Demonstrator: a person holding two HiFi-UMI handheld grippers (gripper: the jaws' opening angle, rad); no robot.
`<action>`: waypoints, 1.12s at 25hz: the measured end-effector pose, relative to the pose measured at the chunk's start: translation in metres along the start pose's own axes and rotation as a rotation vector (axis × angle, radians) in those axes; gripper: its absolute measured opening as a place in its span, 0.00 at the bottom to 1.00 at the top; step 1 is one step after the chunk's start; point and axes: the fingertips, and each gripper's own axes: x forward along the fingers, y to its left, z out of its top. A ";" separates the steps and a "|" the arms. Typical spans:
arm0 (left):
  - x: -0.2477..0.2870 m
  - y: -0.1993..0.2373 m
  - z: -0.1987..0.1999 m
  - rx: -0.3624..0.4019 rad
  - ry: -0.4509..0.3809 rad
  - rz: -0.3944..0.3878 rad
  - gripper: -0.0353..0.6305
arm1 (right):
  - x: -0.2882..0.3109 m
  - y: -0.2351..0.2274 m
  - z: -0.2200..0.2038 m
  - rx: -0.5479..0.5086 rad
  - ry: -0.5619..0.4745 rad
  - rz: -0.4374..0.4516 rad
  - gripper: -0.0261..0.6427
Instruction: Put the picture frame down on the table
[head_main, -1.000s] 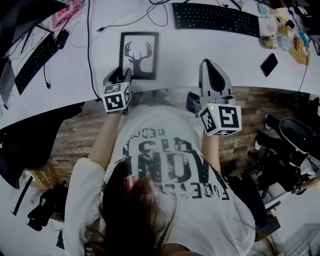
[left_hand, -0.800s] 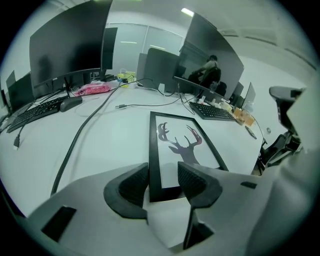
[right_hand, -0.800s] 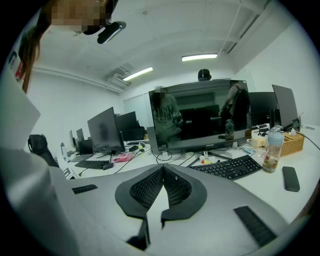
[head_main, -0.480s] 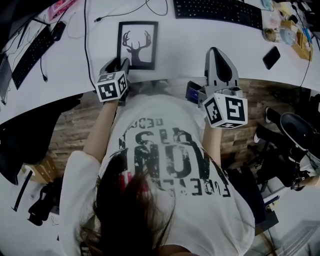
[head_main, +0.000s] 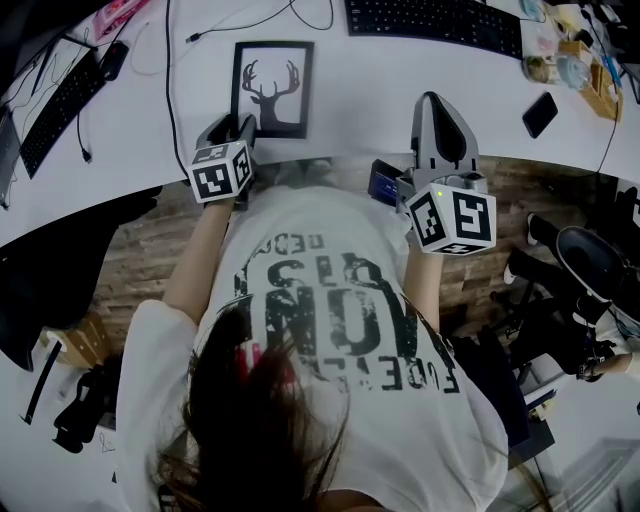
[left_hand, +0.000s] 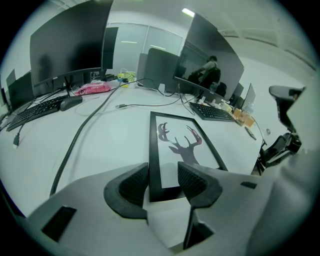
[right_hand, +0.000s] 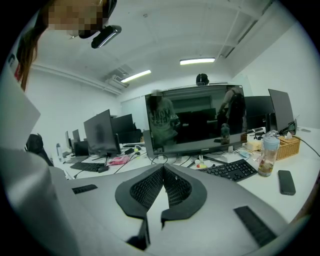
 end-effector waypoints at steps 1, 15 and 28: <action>0.000 0.000 0.000 0.000 -0.001 0.000 0.32 | 0.000 0.001 0.000 -0.001 0.000 0.001 0.04; 0.000 0.000 -0.001 -0.019 0.008 0.004 0.32 | 0.001 0.011 -0.001 -0.007 0.005 0.025 0.04; -0.019 -0.009 0.028 0.035 -0.086 0.017 0.23 | -0.001 0.010 0.002 -0.022 -0.001 0.025 0.04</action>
